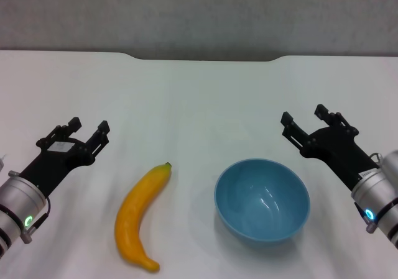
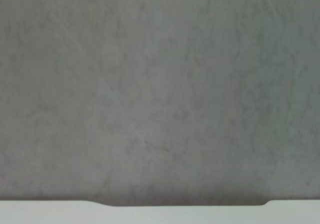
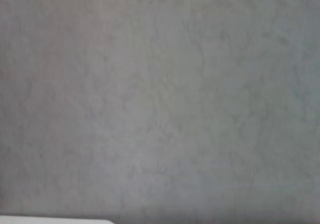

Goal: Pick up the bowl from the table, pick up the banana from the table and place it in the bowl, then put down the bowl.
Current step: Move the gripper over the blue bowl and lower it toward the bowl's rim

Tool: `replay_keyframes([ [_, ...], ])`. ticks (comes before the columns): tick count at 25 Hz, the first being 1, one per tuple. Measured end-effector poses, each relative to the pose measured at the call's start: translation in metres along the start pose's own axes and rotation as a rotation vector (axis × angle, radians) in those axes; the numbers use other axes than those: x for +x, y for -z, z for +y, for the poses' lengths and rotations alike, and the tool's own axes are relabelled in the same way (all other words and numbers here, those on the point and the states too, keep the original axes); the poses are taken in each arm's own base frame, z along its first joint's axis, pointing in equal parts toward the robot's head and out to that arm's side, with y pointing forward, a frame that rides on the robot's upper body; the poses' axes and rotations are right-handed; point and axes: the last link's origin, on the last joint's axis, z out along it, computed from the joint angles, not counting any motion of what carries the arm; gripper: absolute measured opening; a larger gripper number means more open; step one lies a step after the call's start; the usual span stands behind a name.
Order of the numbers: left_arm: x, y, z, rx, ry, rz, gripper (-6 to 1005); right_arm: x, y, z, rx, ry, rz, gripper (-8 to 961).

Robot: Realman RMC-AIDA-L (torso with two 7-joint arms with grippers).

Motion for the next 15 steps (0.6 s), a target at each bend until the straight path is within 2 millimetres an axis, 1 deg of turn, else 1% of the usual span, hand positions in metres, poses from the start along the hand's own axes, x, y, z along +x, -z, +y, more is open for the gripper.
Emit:
replay_keyframes([
  [4,-0.0034,-0.0003,-0.0018,0.012,-0.002,-0.024,670,0.0035,-0.0028,0.0006,0.001,0.003,0.036,819],
  [9,-0.0037,-0.0005,-0.003,0.019,0.0,-0.03,665,0.0031,-0.0035,0.0022,-0.005,0.007,0.036,819],
  [15,-0.0051,-0.0039,0.0013,-0.003,-0.018,-0.046,667,0.0029,-0.0049,0.0052,-0.018,0.012,0.038,819],
])
